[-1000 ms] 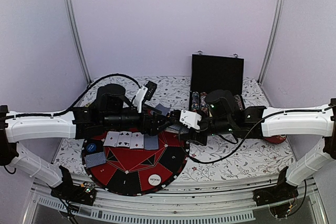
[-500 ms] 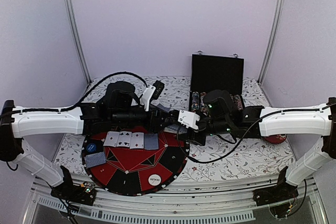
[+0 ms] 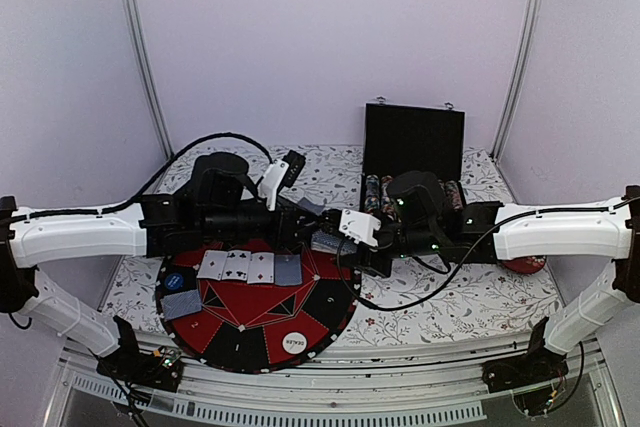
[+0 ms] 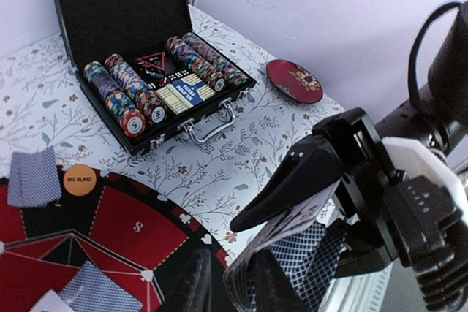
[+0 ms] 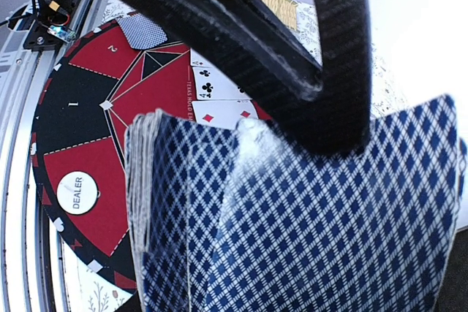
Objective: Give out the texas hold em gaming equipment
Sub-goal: Pass from the right arm to the left
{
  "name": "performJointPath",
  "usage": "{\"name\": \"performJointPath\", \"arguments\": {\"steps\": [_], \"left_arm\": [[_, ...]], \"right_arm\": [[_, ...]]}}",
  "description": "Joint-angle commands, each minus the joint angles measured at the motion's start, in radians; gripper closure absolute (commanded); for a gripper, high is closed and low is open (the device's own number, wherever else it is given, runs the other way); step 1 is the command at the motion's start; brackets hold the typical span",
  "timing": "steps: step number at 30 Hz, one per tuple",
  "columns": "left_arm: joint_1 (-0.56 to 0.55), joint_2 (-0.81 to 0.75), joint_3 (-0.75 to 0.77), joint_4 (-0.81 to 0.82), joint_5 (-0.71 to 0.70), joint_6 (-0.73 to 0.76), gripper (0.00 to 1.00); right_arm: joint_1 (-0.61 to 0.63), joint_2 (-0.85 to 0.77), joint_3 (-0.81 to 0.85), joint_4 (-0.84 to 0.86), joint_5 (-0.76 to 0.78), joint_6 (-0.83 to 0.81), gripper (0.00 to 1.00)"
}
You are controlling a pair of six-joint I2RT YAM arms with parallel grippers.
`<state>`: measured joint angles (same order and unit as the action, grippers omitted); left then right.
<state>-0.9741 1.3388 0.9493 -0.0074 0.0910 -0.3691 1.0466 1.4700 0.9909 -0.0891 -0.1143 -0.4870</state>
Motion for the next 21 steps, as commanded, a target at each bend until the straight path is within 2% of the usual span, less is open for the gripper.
{"name": "performJointPath", "arguments": {"steps": [1,5,10,14,19,21], "left_arm": [[0.0,-0.023,0.001,-0.02,-0.022,0.018,0.58],[-0.001,0.0,-0.002,0.043,0.057,0.019,0.4],[-0.003,0.09,0.027,0.068,0.129,0.008,0.35],[-0.002,0.13,0.052,0.077,0.182,-0.009,0.46],[-0.002,0.111,0.044,0.086,0.22,-0.024,0.65],[-0.003,0.098,0.025,0.111,0.244,-0.047,0.65]], "right_arm": [[0.004,-0.001,0.017,0.009,-0.01,-0.008,0.5],[0.004,-0.001,0.021,0.01,-0.023,-0.01,0.5],[0.004,-0.003,0.026,0.019,-0.044,-0.02,0.5],[0.004,-0.015,0.016,0.032,-0.035,-0.041,0.5],[0.004,-0.032,-0.007,0.057,-0.008,-0.064,0.5],[0.004,-0.038,-0.014,0.074,0.006,-0.068,0.5]]}}
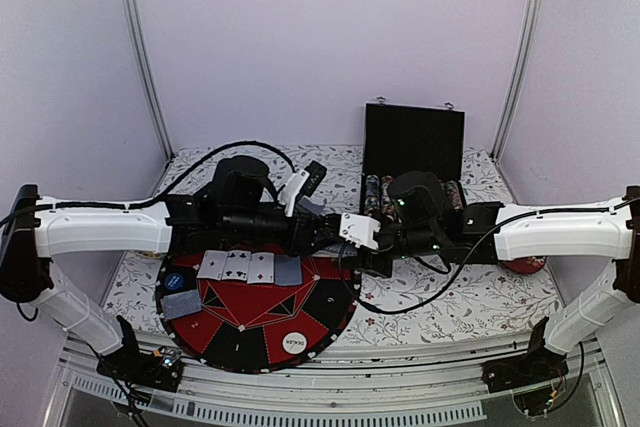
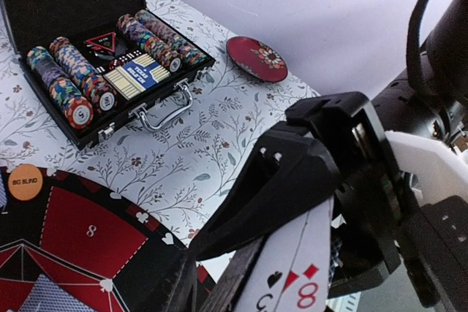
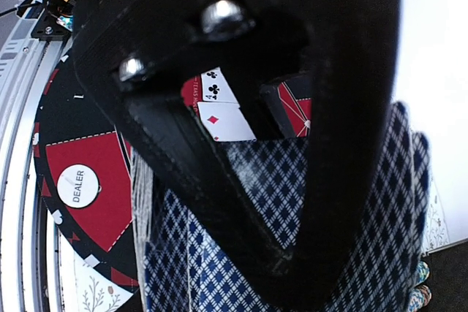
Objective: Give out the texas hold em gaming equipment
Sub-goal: Pass from the right arm to the left
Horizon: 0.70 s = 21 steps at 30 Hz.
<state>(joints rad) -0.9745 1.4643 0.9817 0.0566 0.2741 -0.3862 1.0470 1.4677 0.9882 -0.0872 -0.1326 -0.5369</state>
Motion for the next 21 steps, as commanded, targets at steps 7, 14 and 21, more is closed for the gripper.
{"name": "performJointPath", "arguments": {"steps": [7,14,21], "left_arm": [[0.001,-0.052,-0.035,0.093,0.12,-0.09,0.62],[0.004,-0.06,-0.04,0.142,0.206,-0.133,1.0],[0.005,-0.072,-0.035,0.109,0.177,-0.12,1.0]], "right_arm": [[0.003,-0.049,-0.023,0.137,0.087,-0.036,0.51],[0.004,-0.053,-0.028,0.163,0.107,-0.058,0.51],[0.005,-0.04,-0.023,0.152,0.152,-0.084,0.27]]}}
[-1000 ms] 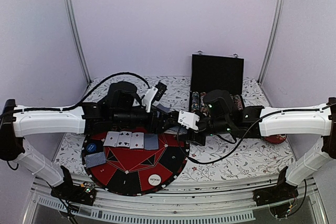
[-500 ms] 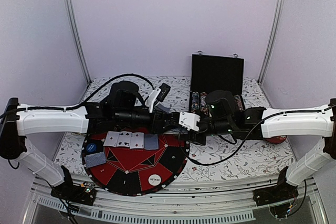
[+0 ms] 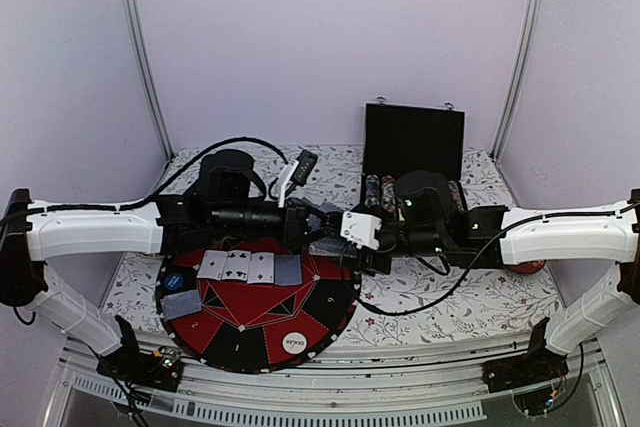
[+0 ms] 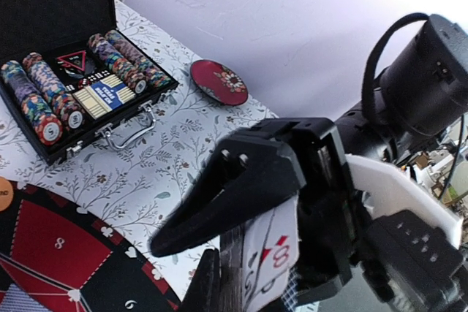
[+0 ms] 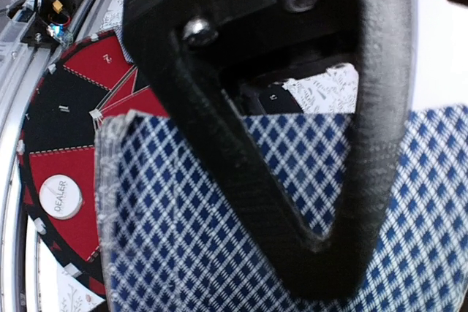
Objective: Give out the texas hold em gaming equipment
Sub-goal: Pass from the right arm to the left, then pass from the left arm to the right
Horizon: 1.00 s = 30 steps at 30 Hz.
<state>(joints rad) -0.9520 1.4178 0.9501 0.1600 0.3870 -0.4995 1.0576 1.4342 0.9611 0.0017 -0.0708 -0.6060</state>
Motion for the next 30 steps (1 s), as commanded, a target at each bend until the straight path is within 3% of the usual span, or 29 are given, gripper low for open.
{"name": "performJointPath", "arguments": {"steps": [1,4,8,11,15,23,25,28,30], "left_arm": [[-0.018,-0.029,0.001,-0.012,0.036,-0.005,1.0],[-0.015,-0.037,0.01,-0.043,-0.018,-0.007,1.0],[-0.014,-0.04,0.027,-0.089,-0.042,0.009,1.0],[-0.012,-0.039,0.039,-0.144,-0.086,0.02,1.0],[-0.011,-0.026,0.052,-0.17,-0.101,0.024,1.0],[-0.011,-0.02,0.053,-0.153,-0.104,0.026,1.0],[-0.011,-0.021,0.054,-0.147,-0.097,0.026,1.0],[-0.011,-0.026,0.055,-0.135,-0.081,0.027,1.0],[-0.011,-0.03,0.052,-0.131,-0.073,0.029,1.0]], "right_arm": [[-0.003,0.001,0.012,0.049,0.106,-0.022,0.23],[0.028,0.025,0.029,0.015,0.18,-0.051,0.14],[0.041,0.024,0.019,0.022,0.233,-0.076,0.13],[0.049,0.02,0.021,0.013,0.273,-0.092,0.0],[0.061,0.026,0.038,-0.013,0.294,-0.125,0.01],[0.074,0.029,0.062,-0.045,0.152,-0.109,0.01],[0.073,0.037,0.071,-0.052,0.129,-0.094,0.05],[0.072,0.063,0.091,-0.067,0.129,-0.075,0.19],[0.07,0.086,0.108,-0.083,0.143,-0.064,0.22]]}}
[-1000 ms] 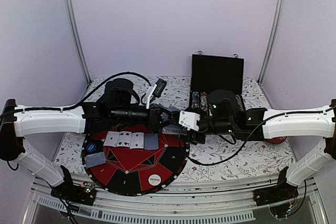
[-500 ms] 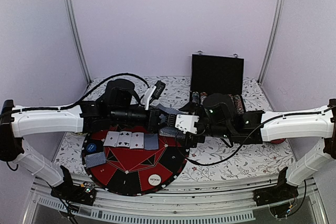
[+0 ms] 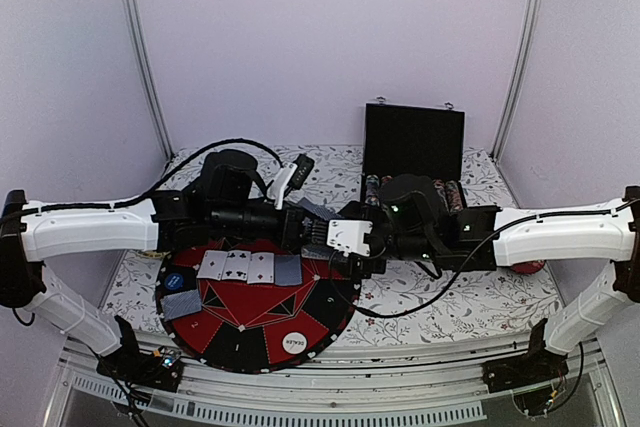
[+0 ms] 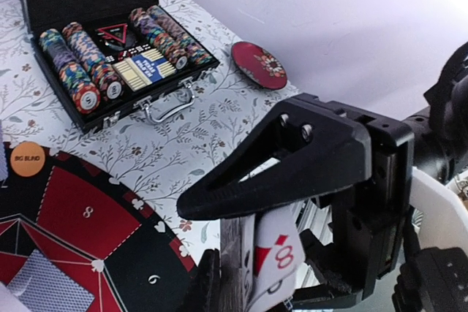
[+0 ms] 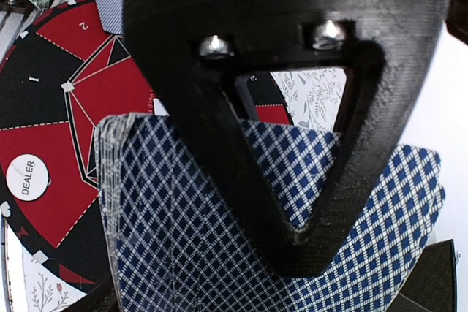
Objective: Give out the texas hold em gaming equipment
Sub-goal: Pass from the left arm to the right
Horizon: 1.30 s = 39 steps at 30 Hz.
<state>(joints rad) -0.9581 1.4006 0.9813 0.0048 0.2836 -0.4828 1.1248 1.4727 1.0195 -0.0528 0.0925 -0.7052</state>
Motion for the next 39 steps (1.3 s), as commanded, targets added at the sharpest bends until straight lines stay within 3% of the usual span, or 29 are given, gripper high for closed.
{"name": "performJointPath", "arguments": {"steps": [1,16,17,20,25,31,36,39], "left_arm": [[-0.005,-0.016,0.018,0.026,0.034,0.012,1.0],[-0.005,-0.062,-0.011,0.044,0.071,0.025,1.0],[-0.005,-0.064,-0.011,0.047,0.074,0.028,1.0],[-0.005,-0.063,-0.004,0.05,0.082,0.027,1.0],[-0.008,-0.036,0.009,0.055,0.108,0.019,1.0],[-0.008,-0.046,-0.001,0.049,0.085,0.026,1.0],[-0.008,-0.051,0.004,0.003,0.059,0.035,1.0],[-0.008,-0.064,0.011,-0.041,0.026,0.043,0.88]], "right_arm": [[0.002,0.059,0.055,-0.035,-0.012,0.042,0.22],[-0.025,0.067,0.062,-0.043,-0.026,0.086,0.45],[-0.026,0.063,0.06,-0.041,-0.026,0.089,0.44],[-0.028,0.067,0.055,-0.027,-0.001,0.093,0.27],[-0.03,0.082,0.063,-0.025,-0.001,0.083,0.17],[-0.03,0.056,0.051,-0.002,-0.024,0.091,0.37],[-0.03,0.035,0.028,0.02,-0.022,0.102,0.44],[-0.03,0.019,0.013,0.039,-0.022,0.107,0.45]]}}
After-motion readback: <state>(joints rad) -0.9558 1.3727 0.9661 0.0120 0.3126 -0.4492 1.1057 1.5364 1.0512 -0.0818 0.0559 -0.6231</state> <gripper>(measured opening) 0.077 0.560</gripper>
